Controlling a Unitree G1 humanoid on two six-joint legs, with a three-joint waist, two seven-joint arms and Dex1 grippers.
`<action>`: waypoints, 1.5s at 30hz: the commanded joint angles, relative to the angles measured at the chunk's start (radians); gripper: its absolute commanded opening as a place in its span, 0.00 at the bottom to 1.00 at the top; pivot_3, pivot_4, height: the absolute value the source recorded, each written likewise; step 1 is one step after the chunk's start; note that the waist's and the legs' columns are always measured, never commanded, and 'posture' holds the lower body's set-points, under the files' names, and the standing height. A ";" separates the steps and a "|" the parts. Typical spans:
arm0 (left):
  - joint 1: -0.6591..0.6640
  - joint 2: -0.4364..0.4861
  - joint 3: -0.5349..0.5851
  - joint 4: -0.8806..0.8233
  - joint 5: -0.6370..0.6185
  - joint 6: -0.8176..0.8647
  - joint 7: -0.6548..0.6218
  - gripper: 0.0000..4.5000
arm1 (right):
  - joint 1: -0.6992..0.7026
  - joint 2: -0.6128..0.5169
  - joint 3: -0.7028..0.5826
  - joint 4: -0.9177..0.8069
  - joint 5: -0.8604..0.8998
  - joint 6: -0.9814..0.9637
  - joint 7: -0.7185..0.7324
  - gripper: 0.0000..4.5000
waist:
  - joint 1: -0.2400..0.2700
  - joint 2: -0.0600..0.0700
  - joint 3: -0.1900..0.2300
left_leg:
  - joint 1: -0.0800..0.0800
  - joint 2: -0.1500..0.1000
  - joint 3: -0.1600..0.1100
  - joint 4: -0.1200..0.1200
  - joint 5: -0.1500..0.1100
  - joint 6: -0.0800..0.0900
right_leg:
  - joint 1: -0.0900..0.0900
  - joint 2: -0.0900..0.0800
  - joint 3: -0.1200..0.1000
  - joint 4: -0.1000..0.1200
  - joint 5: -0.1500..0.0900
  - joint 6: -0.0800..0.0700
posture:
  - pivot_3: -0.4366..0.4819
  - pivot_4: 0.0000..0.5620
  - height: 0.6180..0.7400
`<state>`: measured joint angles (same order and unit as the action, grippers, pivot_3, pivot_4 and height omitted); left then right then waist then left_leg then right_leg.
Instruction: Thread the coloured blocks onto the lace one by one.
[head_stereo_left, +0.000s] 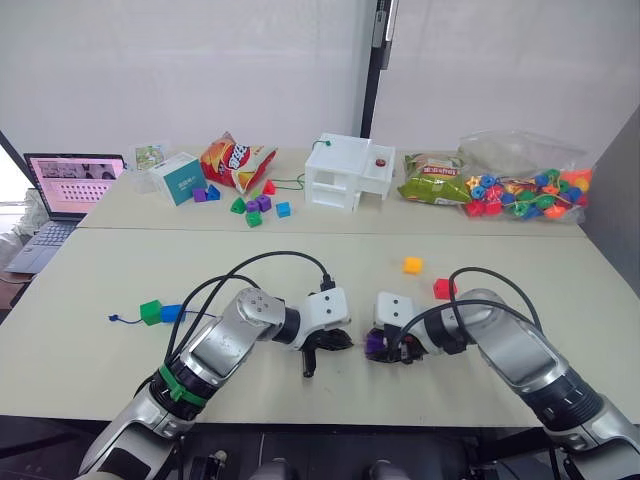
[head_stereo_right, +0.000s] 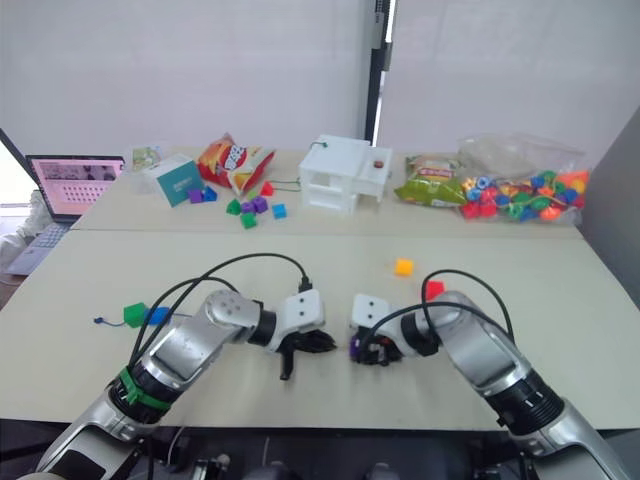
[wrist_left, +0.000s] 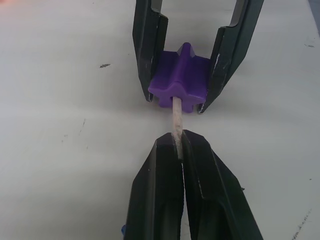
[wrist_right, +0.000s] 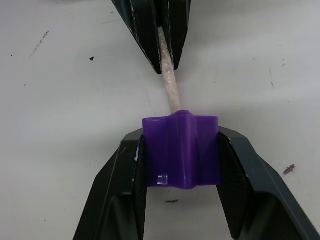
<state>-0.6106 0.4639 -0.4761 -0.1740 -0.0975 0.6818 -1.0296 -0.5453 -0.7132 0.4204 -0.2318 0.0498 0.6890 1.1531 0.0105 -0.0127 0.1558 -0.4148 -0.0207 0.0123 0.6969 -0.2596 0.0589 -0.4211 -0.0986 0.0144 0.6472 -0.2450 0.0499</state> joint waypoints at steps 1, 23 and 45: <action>-0.011 -0.015 0.033 -0.074 -0.034 -0.039 0.003 0.00 | -0.009 0.024 0.035 -0.037 0.015 0.000 0.012 0.31 | 0.000 0.000 0.000 | 0.000 0.000 0.000 0.000 0.000 0.000 | 0.000 0.000 0.000 0.000 0.000 0.000 | 0.48 0.27 1.00; 0.030 0.079 0.083 -0.086 -0.078 -0.061 -0.048 0.00 | 0.010 -0.015 0.035 -0.035 0.010 0.000 0.026 0.31 | 0.000 0.000 0.000 | 0.000 0.000 0.000 0.000 0.000 0.000 | 0.000 0.000 0.000 0.000 0.000 0.000 | 0.48 0.27 1.00; 0.054 0.055 0.070 -0.190 -0.102 0.071 0.041 0.00 | 0.003 0.000 0.049 -0.031 0.000 0.024 0.006 0.31 | 0.000 0.000 0.000 | 0.000 0.000 0.000 0.000 0.000 0.000 | 0.000 0.000 0.000 0.000 0.000 0.000 | 0.48 0.27 1.00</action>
<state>-0.5190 0.5369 -0.4172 -0.3113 -0.1763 0.7651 -0.9988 -0.5420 -0.7181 0.4438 -0.2512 0.0534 0.6931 1.1617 0.0107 -0.0128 0.1558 -0.4144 -0.0206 0.0120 0.6968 -0.2596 0.0588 -0.4206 -0.0986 0.0143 0.6474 -0.2450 0.0498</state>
